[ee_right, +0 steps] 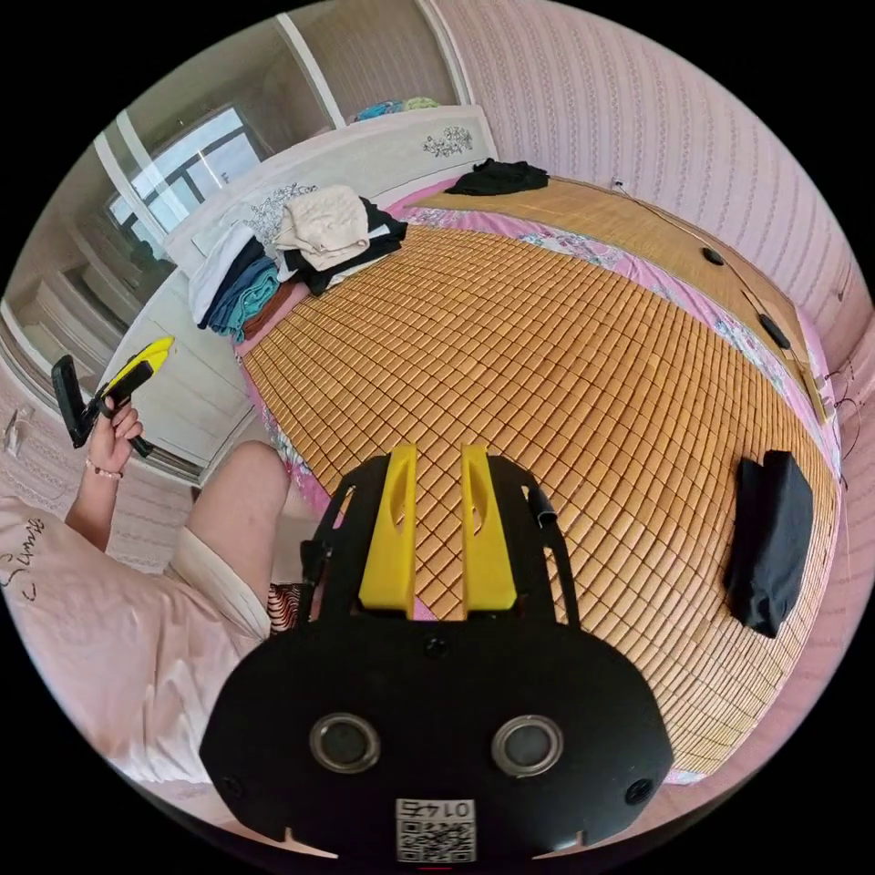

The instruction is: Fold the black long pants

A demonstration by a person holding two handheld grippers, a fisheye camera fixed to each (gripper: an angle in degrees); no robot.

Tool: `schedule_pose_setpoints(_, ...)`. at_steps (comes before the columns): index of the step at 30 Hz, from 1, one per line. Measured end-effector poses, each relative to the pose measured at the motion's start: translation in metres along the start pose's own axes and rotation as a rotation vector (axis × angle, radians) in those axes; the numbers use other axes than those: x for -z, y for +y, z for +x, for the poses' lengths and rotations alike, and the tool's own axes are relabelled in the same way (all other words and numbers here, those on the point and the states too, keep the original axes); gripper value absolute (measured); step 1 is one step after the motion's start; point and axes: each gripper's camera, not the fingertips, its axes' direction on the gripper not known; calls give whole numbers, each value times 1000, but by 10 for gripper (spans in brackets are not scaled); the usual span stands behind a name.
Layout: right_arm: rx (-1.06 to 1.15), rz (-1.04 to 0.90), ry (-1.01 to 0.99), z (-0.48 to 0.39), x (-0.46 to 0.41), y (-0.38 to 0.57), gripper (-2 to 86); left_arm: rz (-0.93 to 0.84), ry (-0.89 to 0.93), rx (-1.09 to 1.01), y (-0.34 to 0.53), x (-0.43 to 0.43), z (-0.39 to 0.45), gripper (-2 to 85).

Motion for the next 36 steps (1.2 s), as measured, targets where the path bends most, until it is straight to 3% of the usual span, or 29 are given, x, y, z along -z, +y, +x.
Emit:
schedule_pose_setpoints(11, -172, 65, 16, 44, 49, 154, 84, 114, -75, -274, 21, -29, 174, 92)
schedule_pose_setpoints(18, -238, 102, 40, 73, 69, 217, 85, 46, 49, -325, 23, -98, 242, 93)
schedule_pose_setpoints(29, -425, 77, 304, 176, 123, 311, 85, -194, 409, -529, -2, -319, 407, 100)
schedule_pose_setpoints(36, -464, 61, 398, 260, 133, 308, 102, -376, 481, -560, -40, -492, 512, 111)
